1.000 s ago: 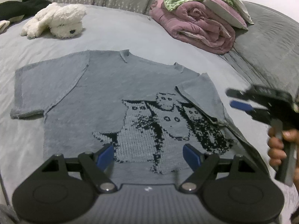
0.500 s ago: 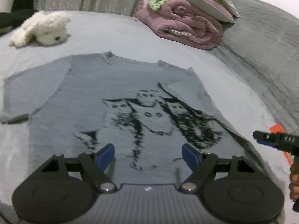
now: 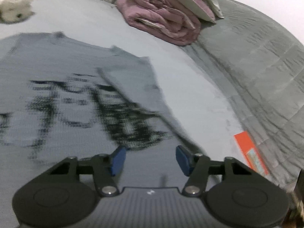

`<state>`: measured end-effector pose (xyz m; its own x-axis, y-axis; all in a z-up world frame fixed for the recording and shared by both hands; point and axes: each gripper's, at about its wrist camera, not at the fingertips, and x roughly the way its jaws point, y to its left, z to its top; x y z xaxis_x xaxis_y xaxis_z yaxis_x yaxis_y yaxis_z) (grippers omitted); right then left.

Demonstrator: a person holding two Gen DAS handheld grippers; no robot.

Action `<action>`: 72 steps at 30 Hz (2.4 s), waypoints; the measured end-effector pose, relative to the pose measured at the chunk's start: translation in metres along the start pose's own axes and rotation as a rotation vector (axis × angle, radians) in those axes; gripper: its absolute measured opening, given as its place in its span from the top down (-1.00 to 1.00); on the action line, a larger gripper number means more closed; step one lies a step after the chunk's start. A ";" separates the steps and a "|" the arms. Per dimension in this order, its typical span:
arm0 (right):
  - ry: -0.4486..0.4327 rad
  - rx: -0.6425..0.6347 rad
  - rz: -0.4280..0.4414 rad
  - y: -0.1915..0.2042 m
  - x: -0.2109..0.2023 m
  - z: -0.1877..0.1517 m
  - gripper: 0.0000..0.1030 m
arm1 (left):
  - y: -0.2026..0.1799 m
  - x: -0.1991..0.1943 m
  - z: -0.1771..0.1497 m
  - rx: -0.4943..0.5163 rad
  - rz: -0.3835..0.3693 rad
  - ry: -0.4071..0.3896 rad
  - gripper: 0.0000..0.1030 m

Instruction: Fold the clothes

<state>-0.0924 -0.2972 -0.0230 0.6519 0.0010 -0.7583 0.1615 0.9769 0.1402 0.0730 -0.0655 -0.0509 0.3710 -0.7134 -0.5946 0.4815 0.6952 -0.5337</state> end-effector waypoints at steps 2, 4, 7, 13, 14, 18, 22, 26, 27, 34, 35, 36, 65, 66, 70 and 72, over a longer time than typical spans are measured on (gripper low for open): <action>0.014 0.005 0.020 -0.004 -0.003 -0.005 0.32 | -0.011 0.019 0.001 -0.018 -0.028 0.011 0.11; 0.025 0.005 0.043 -0.006 -0.006 -0.009 0.41 | -0.015 0.038 0.003 -0.052 -0.045 0.029 0.19; 0.041 -0.002 0.084 -0.006 -0.009 -0.012 0.48 | -0.021 0.060 0.004 -0.096 -0.058 0.041 0.25; 0.070 -0.016 0.152 -0.002 -0.009 -0.015 0.52 | -0.030 0.085 0.008 -0.132 -0.047 0.015 0.31; 0.079 -0.011 0.156 -0.002 -0.007 -0.016 0.52 | -0.030 0.088 0.008 -0.136 -0.039 0.009 0.34; 0.097 -0.017 0.154 -0.004 -0.007 -0.019 0.57 | -0.029 0.096 0.010 -0.168 -0.020 -0.016 0.50; 0.097 -0.003 0.160 -0.008 -0.009 -0.019 0.90 | -0.029 0.101 0.011 -0.189 0.003 -0.039 0.92; 0.069 -0.004 0.191 -0.009 -0.020 -0.017 0.90 | -0.033 0.094 0.013 -0.172 0.020 -0.083 0.93; 0.059 -0.006 0.200 -0.010 -0.024 -0.016 0.90 | -0.035 0.091 0.014 -0.156 0.024 -0.095 0.94; 0.020 -0.073 0.271 0.006 -0.040 -0.006 0.90 | -0.045 0.073 0.027 -0.036 0.059 -0.119 0.94; 0.018 -0.084 0.282 0.010 -0.041 -0.005 0.90 | -0.044 0.071 0.028 -0.024 0.061 -0.122 0.94; 0.017 -0.094 0.298 0.013 -0.042 -0.004 0.90 | -0.043 0.069 0.028 -0.014 0.063 -0.125 0.94; 0.262 -0.293 0.418 0.064 0.024 0.027 0.10 | 0.018 0.044 0.038 -0.010 0.141 -0.127 0.20; 0.243 -0.279 0.434 0.058 0.025 0.036 0.03 | 0.022 0.046 0.041 -0.017 0.153 -0.133 0.20; 0.173 -0.199 0.450 0.028 0.041 0.069 0.03 | 0.040 0.056 0.056 -0.063 0.185 -0.161 0.22; 0.132 -0.143 0.440 0.012 0.056 0.085 0.03 | 0.044 0.063 0.063 -0.068 0.194 -0.174 0.24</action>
<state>0.0091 -0.3038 -0.0094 0.5343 0.4395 -0.7221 -0.2182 0.8970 0.3845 0.1677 -0.0851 -0.0737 0.5851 -0.5664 -0.5804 0.3356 0.8206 -0.4626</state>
